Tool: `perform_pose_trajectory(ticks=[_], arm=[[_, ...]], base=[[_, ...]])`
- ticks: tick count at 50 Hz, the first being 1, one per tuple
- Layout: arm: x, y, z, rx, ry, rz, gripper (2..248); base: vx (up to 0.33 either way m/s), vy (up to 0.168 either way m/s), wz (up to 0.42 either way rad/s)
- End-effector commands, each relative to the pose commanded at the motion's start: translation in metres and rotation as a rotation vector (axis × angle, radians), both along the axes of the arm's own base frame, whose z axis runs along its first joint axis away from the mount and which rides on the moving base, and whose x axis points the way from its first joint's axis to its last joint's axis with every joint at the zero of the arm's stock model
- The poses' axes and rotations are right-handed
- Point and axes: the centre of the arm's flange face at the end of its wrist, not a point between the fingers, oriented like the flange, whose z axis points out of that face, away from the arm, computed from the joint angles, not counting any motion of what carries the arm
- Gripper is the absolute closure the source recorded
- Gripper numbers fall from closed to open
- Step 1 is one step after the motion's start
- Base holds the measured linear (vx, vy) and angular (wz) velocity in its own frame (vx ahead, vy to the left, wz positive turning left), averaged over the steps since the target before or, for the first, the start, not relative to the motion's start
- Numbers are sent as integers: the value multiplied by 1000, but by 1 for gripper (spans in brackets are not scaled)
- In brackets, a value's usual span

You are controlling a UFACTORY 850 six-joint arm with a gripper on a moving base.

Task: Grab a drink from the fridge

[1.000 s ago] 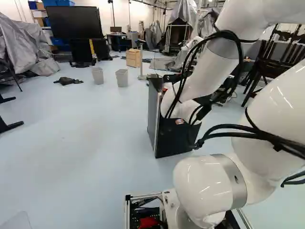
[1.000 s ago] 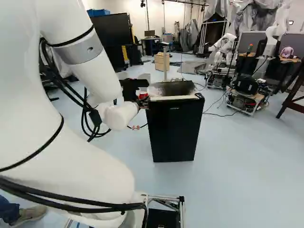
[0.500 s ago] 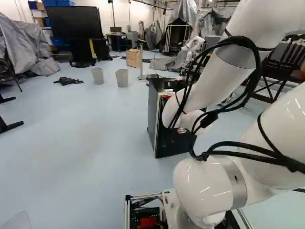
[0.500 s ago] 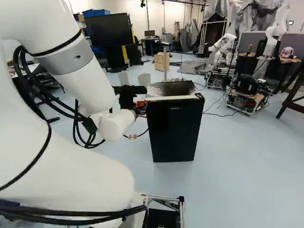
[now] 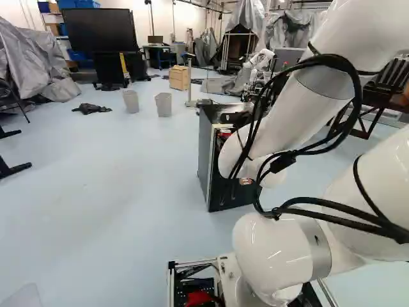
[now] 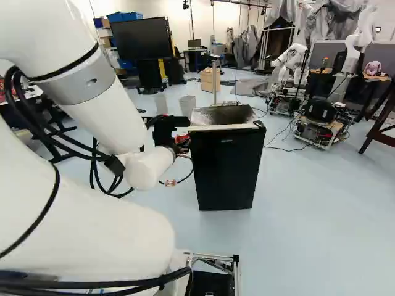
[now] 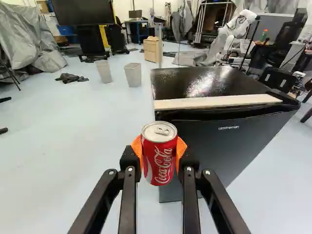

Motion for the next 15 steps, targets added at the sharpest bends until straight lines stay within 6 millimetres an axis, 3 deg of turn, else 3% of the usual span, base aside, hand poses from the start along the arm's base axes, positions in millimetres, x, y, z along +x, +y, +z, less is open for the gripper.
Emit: perform_pose_trajectory(ticks=[15], arm=[[0,0,0,0,0,0,162]], base=[[0,0,0]])
